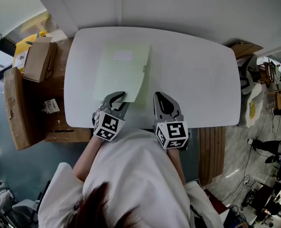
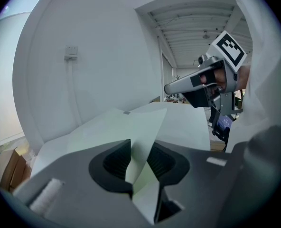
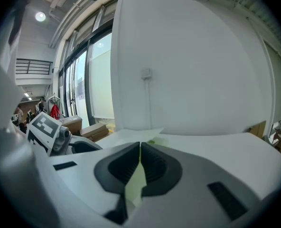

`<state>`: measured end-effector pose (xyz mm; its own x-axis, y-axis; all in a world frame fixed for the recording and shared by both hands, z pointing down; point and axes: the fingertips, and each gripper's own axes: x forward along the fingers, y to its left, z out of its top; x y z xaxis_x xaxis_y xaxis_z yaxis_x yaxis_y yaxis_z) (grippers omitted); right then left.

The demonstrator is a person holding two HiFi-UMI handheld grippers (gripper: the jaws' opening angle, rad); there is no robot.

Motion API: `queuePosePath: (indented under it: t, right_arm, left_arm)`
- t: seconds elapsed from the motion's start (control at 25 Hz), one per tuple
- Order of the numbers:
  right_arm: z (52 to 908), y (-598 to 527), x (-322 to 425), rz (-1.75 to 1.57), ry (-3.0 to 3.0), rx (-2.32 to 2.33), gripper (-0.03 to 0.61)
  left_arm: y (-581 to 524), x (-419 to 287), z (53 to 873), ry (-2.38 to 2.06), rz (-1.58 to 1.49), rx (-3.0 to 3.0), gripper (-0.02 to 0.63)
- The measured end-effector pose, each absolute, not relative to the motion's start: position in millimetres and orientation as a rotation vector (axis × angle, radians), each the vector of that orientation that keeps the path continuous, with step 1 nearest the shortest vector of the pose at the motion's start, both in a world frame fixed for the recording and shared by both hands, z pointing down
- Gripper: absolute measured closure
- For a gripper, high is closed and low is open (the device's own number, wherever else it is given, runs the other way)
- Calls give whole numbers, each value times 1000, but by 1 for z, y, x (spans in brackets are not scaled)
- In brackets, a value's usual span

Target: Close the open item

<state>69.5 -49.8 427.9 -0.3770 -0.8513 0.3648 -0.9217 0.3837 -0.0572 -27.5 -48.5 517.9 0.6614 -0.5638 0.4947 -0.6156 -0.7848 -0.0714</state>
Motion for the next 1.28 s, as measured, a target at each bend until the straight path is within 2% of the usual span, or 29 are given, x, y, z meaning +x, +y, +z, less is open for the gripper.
queuePosePath:
  t: [1.28]
  right_arm:
    - [433,-51,71,372,-2338,1553,574]
  left_arm:
    - [-44,-17,531,-901,837,2780,506]
